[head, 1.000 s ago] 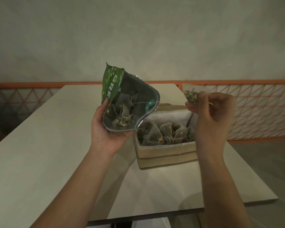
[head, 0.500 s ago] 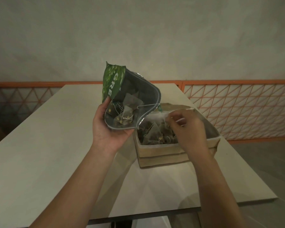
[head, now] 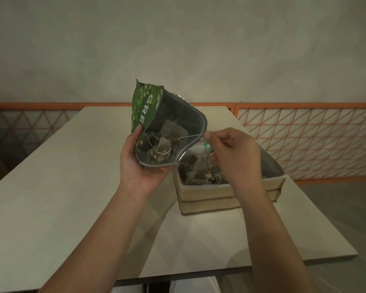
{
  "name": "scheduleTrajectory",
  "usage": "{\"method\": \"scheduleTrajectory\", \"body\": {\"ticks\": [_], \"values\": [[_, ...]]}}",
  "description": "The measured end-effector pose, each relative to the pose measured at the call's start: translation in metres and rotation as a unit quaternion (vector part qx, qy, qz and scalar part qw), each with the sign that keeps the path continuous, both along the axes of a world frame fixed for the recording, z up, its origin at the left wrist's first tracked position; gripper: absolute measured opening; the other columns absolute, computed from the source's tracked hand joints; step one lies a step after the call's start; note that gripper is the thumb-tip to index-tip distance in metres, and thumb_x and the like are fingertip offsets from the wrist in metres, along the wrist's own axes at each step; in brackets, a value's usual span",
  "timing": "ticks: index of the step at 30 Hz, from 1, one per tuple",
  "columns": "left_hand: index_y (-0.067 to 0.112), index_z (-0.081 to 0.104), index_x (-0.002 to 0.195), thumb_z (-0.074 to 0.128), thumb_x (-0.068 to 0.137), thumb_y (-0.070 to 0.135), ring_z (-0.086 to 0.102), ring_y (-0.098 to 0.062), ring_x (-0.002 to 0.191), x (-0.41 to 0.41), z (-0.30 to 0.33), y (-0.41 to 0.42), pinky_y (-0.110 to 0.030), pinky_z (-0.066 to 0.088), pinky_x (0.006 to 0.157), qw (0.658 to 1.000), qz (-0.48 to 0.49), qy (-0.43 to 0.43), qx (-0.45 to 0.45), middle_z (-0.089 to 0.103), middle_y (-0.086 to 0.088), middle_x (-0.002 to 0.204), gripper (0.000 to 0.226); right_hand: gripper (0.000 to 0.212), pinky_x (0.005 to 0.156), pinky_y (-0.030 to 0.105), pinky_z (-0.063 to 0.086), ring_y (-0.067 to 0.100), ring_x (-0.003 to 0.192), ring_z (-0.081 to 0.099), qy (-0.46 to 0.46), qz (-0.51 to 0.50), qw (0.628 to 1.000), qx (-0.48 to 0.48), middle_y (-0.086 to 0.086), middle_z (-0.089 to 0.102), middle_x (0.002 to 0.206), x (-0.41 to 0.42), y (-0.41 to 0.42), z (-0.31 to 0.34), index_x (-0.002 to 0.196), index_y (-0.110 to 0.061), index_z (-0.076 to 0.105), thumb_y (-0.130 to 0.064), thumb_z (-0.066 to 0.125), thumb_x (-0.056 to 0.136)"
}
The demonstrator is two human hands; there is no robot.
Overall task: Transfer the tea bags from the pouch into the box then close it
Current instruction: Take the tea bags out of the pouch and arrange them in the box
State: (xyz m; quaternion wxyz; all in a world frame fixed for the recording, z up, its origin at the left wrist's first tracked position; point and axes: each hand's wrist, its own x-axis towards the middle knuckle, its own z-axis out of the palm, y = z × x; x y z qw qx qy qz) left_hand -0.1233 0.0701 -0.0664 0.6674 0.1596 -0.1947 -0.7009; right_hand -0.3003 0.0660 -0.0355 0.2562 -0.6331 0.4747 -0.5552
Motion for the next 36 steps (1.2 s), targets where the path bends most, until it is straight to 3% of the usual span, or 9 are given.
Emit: {"method": "scheduleTrajectory", "body": {"ticks": [3,12,19,23,28,30,32,34,36], "values": [[0.019,0.06,0.138,0.053,0.093,0.046,0.053,-0.032,0.128,-0.001,-0.002,0.0,-0.038,0.057,0.086,1.0,-0.003,0.0,0.001,0.05,-0.01,0.151,0.053,0.01,0.061,0.026,0.055,0.01,0.063,0.065,-0.008,-0.023,0.998,-0.052,-0.003,0.068,0.072,0.003,0.002,0.013,0.082,-0.031,0.062,-0.033,0.065,0.092],[0.021,0.061,0.138,0.053,0.095,0.045,0.048,-0.03,0.138,0.001,-0.003,-0.001,-0.039,0.057,0.088,1.0,0.001,0.004,-0.002,0.051,-0.009,0.15,0.05,0.015,0.06,0.028,0.058,0.02,0.063,0.07,-0.171,0.01,0.98,-0.1,0.008,0.072,0.081,-0.008,-0.003,0.042,0.102,-0.01,0.066,-0.024,0.063,0.095],[0.02,0.064,0.134,0.053,0.095,0.044,0.049,-0.031,0.137,-0.002,-0.002,-0.005,-0.04,0.048,0.102,1.0,0.014,0.005,0.002,0.053,-0.009,0.148,0.047,0.02,0.062,0.029,0.058,0.022,0.066,0.071,-0.115,-0.001,0.99,-0.087,0.011,0.071,0.088,-0.04,-0.029,0.038,0.105,-0.008,0.064,-0.025,0.061,0.096],[0.023,0.055,0.144,0.055,0.095,0.043,0.046,-0.03,0.14,-0.006,-0.003,-0.01,-0.043,0.033,0.117,1.0,0.014,0.007,0.005,0.049,-0.008,0.152,0.053,0.021,0.067,0.029,0.058,0.018,0.074,0.07,-0.023,-0.009,0.999,-0.036,0.003,0.071,0.089,-0.052,-0.043,0.019,0.103,-0.013,0.066,-0.03,0.056,0.098],[0.023,0.052,0.146,0.055,0.095,0.043,0.045,-0.031,0.14,-0.005,-0.006,-0.012,-0.044,0.036,0.115,1.0,0.007,0.006,-0.009,0.047,-0.008,0.154,0.055,0.04,0.06,0.016,0.034,0.007,0.076,0.054,0.216,-0.034,0.976,0.02,-0.004,0.063,0.09,-0.059,-0.053,-0.019,0.102,-0.021,0.073,-0.048,0.044,0.099],[0.023,0.049,0.148,0.056,0.093,0.043,0.044,-0.031,0.142,-0.004,-0.007,-0.012,-0.043,0.033,0.117,1.0,0.008,0.002,-0.008,0.045,-0.007,0.155,0.059,0.038,0.056,0.021,0.036,0.007,0.065,0.052,0.265,-0.002,0.961,0.085,-0.007,0.059,0.073,-0.055,-0.049,-0.027,0.085,-0.022,0.069,-0.048,0.043,0.099],[0.023,0.049,0.148,0.057,0.092,0.043,0.042,-0.03,0.143,-0.004,-0.006,-0.012,-0.042,0.031,0.117,1.0,0.01,0.001,-0.006,0.045,-0.007,0.156,0.06,0.046,0.062,0.031,0.049,0.014,0.062,0.058,0.327,0.021,0.932,0.156,-0.001,0.061,0.065,-0.052,-0.046,-0.029,0.081,-0.018,0.068,-0.051,0.041,0.099],[0.023,0.05,0.147,0.057,0.091,0.044,0.043,-0.031,0.142,-0.003,-0.006,-0.012,-0.042,0.034,0.115,1.0,0.013,0.0,-0.003,0.046,-0.009,0.154,0.06,0.048,0.076,0.038,0.055,0.018,0.068,0.063,0.369,0.017,0.911,0.184,0.002,0.066,0.07,-0.049,-0.042,-0.026,0.085,-0.018,0.071,-0.052,0.041,0.099],[0.023,0.053,0.145,0.057,0.091,0.044,0.044,-0.032,0.141,-0.004,-0.005,-0.011,-0.043,0.035,0.114,1.0,0.021,-0.005,0.001,0.047,-0.01,0.153,0.058,0.04,0.087,0.044,0.053,0.018,0.078,0.063,0.368,-0.017,0.921,0.129,0.0,0.067,0.082,-0.044,-0.038,-0.021,0.092,-0.021,0.073,-0.047,0.044,0.099]]}}
